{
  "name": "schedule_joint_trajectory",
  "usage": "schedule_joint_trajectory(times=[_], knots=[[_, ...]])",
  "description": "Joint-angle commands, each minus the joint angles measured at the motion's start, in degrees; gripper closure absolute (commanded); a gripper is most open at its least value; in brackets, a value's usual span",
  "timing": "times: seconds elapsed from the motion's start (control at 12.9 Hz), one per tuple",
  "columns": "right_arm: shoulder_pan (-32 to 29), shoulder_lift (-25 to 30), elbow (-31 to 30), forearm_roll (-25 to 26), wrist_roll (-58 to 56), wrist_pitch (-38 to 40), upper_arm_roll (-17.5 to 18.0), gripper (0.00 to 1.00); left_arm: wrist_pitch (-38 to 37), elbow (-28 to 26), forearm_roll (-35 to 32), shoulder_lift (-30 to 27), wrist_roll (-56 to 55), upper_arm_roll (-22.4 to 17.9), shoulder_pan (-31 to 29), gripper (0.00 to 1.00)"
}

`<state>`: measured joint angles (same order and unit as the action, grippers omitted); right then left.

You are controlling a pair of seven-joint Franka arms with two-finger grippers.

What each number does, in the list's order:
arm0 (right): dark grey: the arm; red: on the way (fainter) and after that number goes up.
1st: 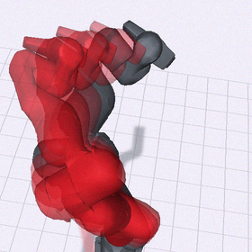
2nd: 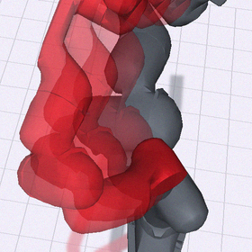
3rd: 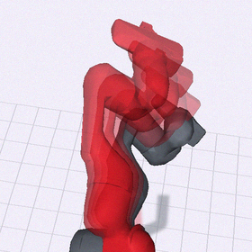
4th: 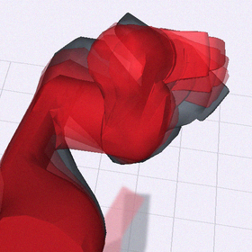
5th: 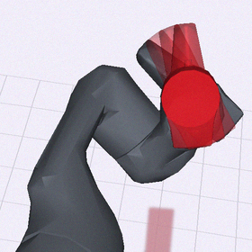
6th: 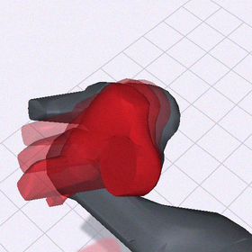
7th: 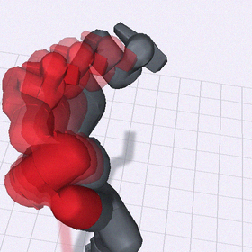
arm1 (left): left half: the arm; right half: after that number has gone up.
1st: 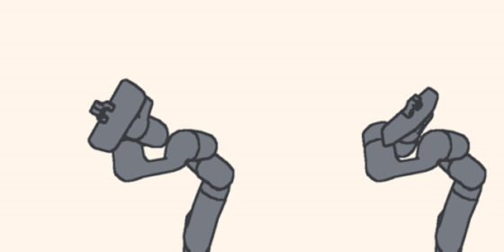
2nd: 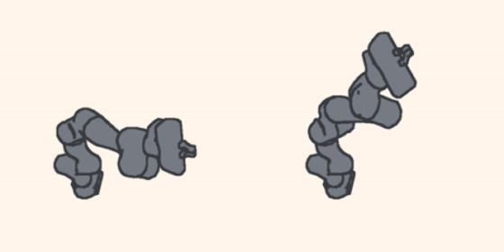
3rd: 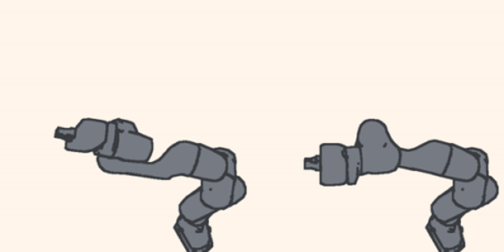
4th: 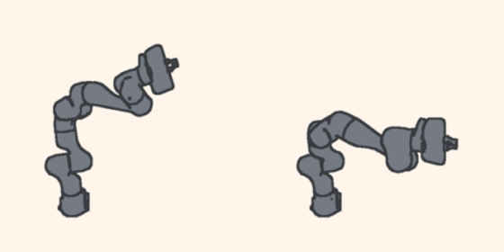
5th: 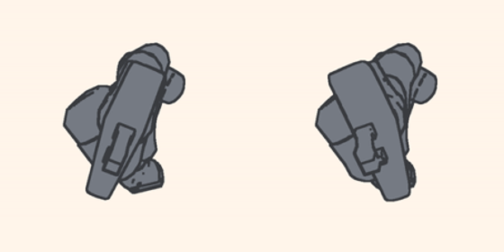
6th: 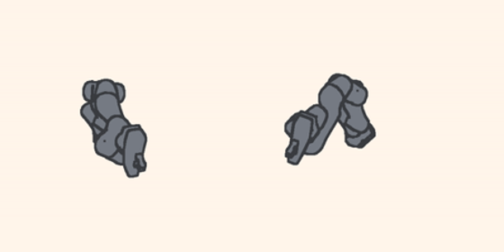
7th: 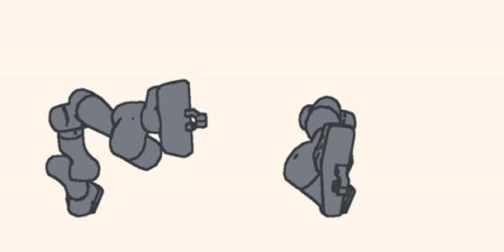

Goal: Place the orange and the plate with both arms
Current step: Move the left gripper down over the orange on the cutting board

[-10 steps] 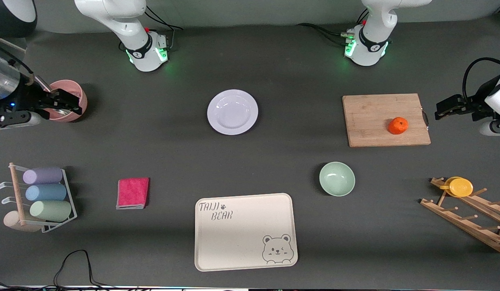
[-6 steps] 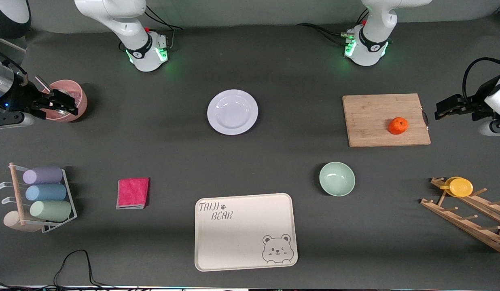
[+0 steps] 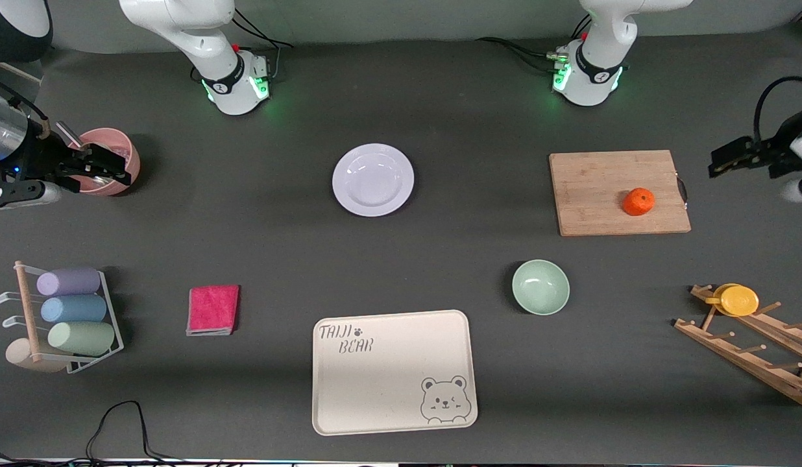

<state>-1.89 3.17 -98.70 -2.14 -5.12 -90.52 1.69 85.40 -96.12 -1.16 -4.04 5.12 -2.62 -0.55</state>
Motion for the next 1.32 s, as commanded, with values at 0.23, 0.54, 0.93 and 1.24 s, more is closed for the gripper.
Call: schedule_joint_trajectory(times=[0.23,0.54,0.93,1.24], knots=[[0.1,-4.7,4.3,-1.0,-0.6,1.0,-0.6,0.00,6.2,-21.5,-0.9,-18.4,2.8,-0.2,-2.8,0.00],[0.3,-11.0,8.9,-1.8,-0.5,1.0,-0.5,0.00,8.8,-22.8,-0.9,-17.2,2.8,-0.2,-2.8,0.00],[0.3,-15.5,12.4,-1.7,-0.1,0.3,-0.5,0.00,26.7,-36.1,-2.6,-15.0,3.7,-0.2,-4.9,0.00],[-0.7,-18.3,12.7,-1.4,-0.2,0.8,-0.7,0.00,39.4,-44.7,-2.6,-11.9,6.7,-0.3,-6.7,0.00]])
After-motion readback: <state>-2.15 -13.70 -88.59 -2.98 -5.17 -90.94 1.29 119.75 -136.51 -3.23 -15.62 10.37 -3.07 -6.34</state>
